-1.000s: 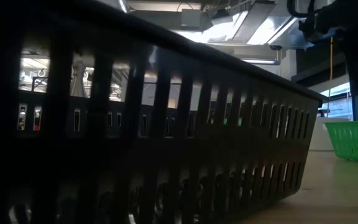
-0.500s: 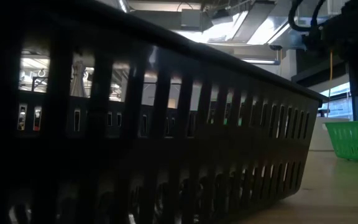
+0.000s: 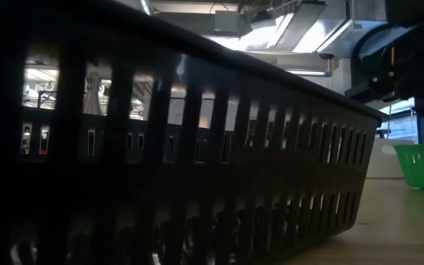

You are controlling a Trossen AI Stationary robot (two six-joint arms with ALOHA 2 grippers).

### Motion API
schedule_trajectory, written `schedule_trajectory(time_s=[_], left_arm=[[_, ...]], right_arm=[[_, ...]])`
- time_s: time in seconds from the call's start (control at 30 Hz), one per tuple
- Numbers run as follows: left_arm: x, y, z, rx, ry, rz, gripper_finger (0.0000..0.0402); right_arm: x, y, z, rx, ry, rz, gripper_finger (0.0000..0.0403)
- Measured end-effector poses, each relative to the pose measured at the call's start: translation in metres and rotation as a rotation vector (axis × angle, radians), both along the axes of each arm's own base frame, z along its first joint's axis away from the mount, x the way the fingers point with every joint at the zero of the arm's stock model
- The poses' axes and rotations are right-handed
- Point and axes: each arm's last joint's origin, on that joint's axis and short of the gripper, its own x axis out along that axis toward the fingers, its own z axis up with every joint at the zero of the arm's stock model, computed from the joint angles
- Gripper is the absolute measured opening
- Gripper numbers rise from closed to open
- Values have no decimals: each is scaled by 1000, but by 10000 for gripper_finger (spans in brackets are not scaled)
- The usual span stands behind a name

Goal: Stack baskets by color
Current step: Stack the bottom green bin on the stacked green bins

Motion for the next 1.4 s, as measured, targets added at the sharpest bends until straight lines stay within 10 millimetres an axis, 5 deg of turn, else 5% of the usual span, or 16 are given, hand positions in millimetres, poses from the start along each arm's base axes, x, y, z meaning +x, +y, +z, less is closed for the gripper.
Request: schedule_trajectory(time_s=[0.2, 0.57, 0.8, 0.97, 1.1, 1.4], left_arm=[[0, 0, 0, 0, 2, 0, 57], [0, 0, -1, 2, 7, 0, 57], [-1, 0, -2, 7, 22, 1, 57], [-1, 1, -3, -4, 37, 8, 57], [-1, 1, -4, -4, 38, 12, 57], [-10, 6, 3, 25, 25, 78, 57]], right_arm=[[1, -1, -1, -43, -20, 99, 12], [30, 12, 54, -116, -99, 772, 4], [43, 7, 98, -383, -15, 1372, 3], [59, -22, 111, -597, 135, 1560, 2], [68, -58, 111, -569, 212, 1605, 2], [95, -131, 114, -567, -12, 1732, 2]])
